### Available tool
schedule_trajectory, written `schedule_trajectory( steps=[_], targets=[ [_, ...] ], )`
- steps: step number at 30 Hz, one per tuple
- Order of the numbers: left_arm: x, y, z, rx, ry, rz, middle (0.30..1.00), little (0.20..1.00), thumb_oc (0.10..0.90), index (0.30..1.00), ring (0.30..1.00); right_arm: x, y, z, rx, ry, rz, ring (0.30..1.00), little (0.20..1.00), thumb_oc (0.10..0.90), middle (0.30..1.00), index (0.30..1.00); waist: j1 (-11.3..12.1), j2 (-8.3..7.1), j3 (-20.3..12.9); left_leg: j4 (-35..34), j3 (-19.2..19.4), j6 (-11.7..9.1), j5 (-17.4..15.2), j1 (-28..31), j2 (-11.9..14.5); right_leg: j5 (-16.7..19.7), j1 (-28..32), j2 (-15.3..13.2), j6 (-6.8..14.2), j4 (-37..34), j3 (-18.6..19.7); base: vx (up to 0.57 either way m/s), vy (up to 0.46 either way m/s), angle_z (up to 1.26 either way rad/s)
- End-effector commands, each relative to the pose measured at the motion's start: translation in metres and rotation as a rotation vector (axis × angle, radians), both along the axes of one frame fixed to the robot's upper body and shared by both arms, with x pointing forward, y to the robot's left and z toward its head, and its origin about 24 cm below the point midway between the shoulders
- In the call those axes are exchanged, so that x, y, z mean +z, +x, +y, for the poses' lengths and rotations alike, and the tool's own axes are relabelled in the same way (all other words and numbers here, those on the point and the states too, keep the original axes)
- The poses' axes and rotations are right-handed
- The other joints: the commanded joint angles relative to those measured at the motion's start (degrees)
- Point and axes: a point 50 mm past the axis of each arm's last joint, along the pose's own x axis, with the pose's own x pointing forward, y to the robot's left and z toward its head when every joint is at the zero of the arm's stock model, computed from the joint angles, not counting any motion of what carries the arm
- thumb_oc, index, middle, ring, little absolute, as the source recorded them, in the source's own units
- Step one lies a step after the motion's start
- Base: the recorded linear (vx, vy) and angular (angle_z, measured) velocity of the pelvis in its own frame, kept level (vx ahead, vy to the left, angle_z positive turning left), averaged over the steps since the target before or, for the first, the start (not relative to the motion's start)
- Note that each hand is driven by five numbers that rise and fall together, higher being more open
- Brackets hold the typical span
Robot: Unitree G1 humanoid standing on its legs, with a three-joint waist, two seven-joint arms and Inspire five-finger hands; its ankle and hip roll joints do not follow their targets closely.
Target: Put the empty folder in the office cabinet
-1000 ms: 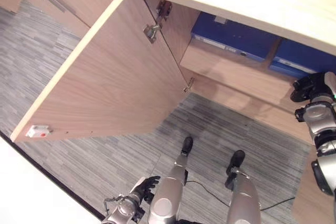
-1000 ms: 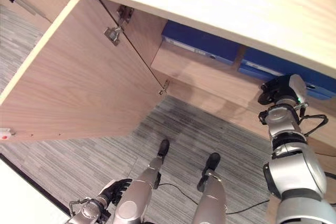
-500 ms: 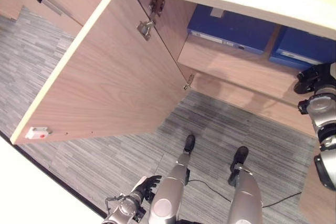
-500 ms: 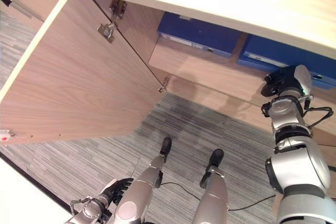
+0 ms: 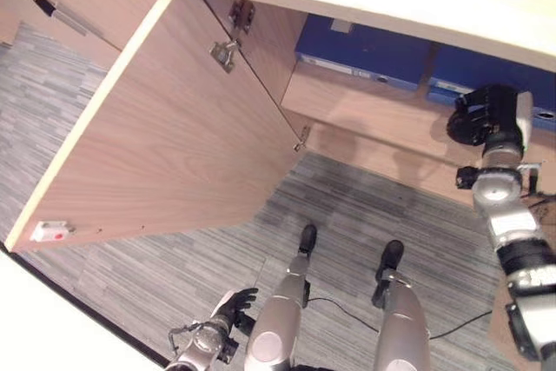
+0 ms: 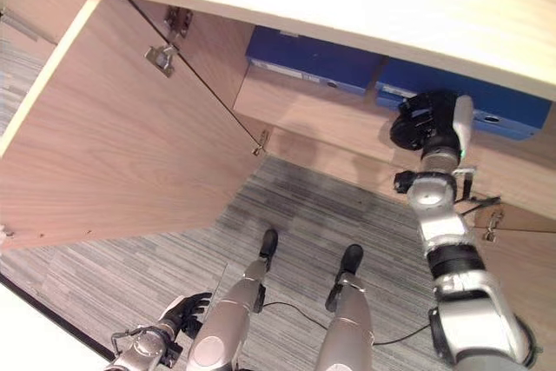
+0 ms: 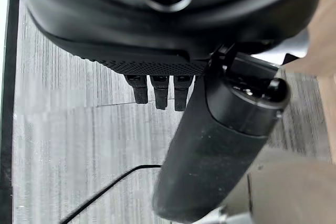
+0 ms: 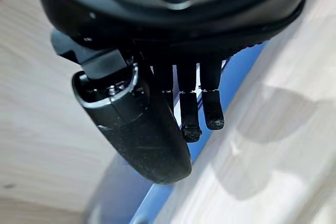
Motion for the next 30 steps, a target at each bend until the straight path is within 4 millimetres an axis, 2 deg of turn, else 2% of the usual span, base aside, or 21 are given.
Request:
schedule_trajectory(
  steps=[1,5,6,10,19,24,26,27,28,30],
  targets=[
    [-0.005,-0.005,-0.005,0.020,-0.015,0.011,0.900,0.900,0.800,0.900,0.900,-0.004,-0.019,0.013,0.079,-0.025,-0.092,0.300,0.300,0.400,0.300,0.300,-1.1,-3.79,-6.9,-0.5,-1.4,-1.5,-6.0,0.7,2.8,-6.7,1.7,-1.7,3.9,3.0,2.5,0.00,0.000,0.00],
    [-0.006,-0.007,-0.002,0.028,-0.003,0.021,0.900,0.900,0.800,0.900,0.900,-0.025,-0.030,0.026,0.151,-0.040,-0.024,0.300,0.300,0.400,0.300,0.300,-1.8,-5.87,-7.5,-0.1,-1.3,-1.5,-6.5,1.5,3.3,-6.4,2.9,-1.3,3.9,2.1,2.5,0.00,-0.001,-0.01],
    [-0.005,-0.007,0.001,0.036,0.002,0.024,0.900,0.900,0.800,0.900,0.900,-0.033,-0.033,0.029,0.172,-0.040,0.004,0.300,0.300,0.400,0.300,0.300,-2.1,-6.80,-7.8,0.4,-1.1,-1.6,-6.8,1.8,3.4,-6.2,3.7,-1.2,3.9,1.7,2.4,-0.01,-0.008,-0.04],
    [-0.005,-0.005,0.003,0.053,0.004,0.023,0.900,0.900,0.800,0.900,0.900,-0.042,-0.034,0.033,0.188,-0.009,0.035,0.300,0.300,0.400,0.300,0.300,-2.3,-8.04,-8.1,1.1,-1.1,-1.6,-7.2,1.9,3.6,-5.9,4.5,-1.1,3.9,1.0,2.4,0.00,-0.009,-0.06],
    [-0.004,-0.006,0.008,0.053,0.020,0.022,0.900,0.900,0.800,0.900,0.900,-0.047,-0.022,0.034,0.160,-0.056,0.091,0.300,0.300,0.400,0.300,0.300,-1.7,-9.15,-8.5,2.7,-1.2,-1.6,-7.6,1.4,3.4,-5.7,5.3,-0.8,3.9,0.3,2.7,0.00,0.000,-0.01],
    [-0.007,-0.013,0.009,0.028,0.034,0.032,0.900,0.900,0.800,0.900,0.900,-0.024,-0.005,0.025,0.089,-0.218,0.060,0.300,0.300,0.400,0.300,0.300,-0.6,-8.70,-8.4,2.7,-1.6,-1.7,-7.3,0.8,3.2,-5.7,5.4,-0.8,3.9,0.0,2.6,0.00,0.000,0.00],
    [-0.007,-0.016,0.010,0.011,0.042,0.034,0.900,0.900,0.800,0.900,0.900,-0.003,0.005,0.019,0.056,-0.276,0.021,0.300,0.300,0.400,0.300,0.300,0.2,-8.47,-8.0,2.7,-1.8,-1.7,-7.1,0.5,3.0,-5.6,5.3,-0.8,3.8,0.0,2.4,-0.02,-0.001,0.00],
    [-0.007,-0.016,0.010,0.012,0.042,0.033,0.900,0.900,0.800,0.900,0.900,-0.003,0.005,0.019,0.056,-0.277,0.019,0.300,0.300,0.400,0.300,0.300,0.1,-8.44,-7.9,2.7,-1.8,-1.7,-7.1,0.5,3.1,-5.6,5.3,-0.8,3.8,0.0,2.4,-0.03,-0.005,0.03],
    [-0.007,-0.018,0.012,0.001,0.050,0.037,0.900,0.900,0.800,0.900,0.900,0.012,0.012,0.015,0.029,-0.301,-0.004,0.300,0.300,0.400,0.300,0.300,0.7,-8.39,-7.8,2.7,-2.0,-1.7,-6.9,0.3,3.1,-5.6,5.2,-0.8,3.8,0.0,2.2,-0.02,-0.004,0.05],
    [-0.008,-0.020,0.013,-0.009,0.058,0.042,0.900,0.900,0.800,0.900,0.900,0.027,0.019,0.014,0.016,-0.324,-0.033,0.300,0.300,0.400,0.300,0.300,1.2,-8.39,-7.6,2.7,-2.1,-1.7,-6.9,0.2,3.0,-5.5,5.2,-0.8,3.8,0.0,2.2,0.00,0.000,0.00]
  ],
)
